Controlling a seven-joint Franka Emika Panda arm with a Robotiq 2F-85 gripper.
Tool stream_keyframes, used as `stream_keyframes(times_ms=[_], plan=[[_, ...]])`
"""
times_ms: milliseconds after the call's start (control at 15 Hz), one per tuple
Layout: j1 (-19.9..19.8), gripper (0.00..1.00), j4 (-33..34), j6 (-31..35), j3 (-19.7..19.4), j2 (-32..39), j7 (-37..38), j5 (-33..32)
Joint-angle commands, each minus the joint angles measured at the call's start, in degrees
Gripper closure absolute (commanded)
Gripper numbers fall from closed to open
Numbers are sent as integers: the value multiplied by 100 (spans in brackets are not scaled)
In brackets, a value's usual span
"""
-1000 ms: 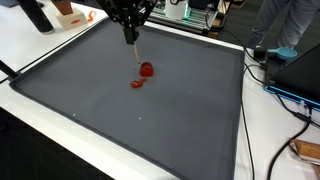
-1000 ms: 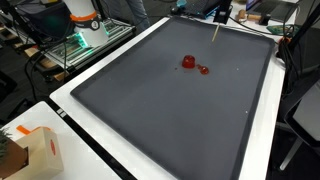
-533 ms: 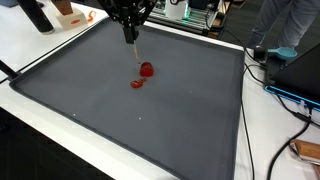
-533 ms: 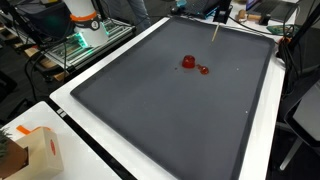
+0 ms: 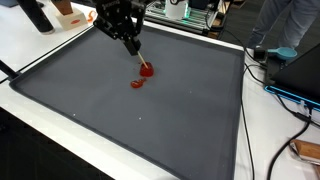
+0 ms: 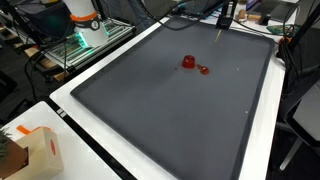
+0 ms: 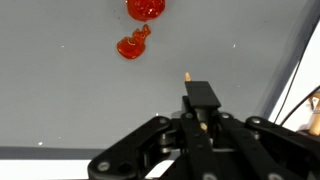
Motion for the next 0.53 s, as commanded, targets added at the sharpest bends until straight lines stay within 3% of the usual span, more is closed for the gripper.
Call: stream_keyframes(times_ms=[0, 467], plan=[[-374, 97, 388, -350, 251, 529, -702, 688], [-645, 97, 635, -775, 438, 1119, -1032, 1381]])
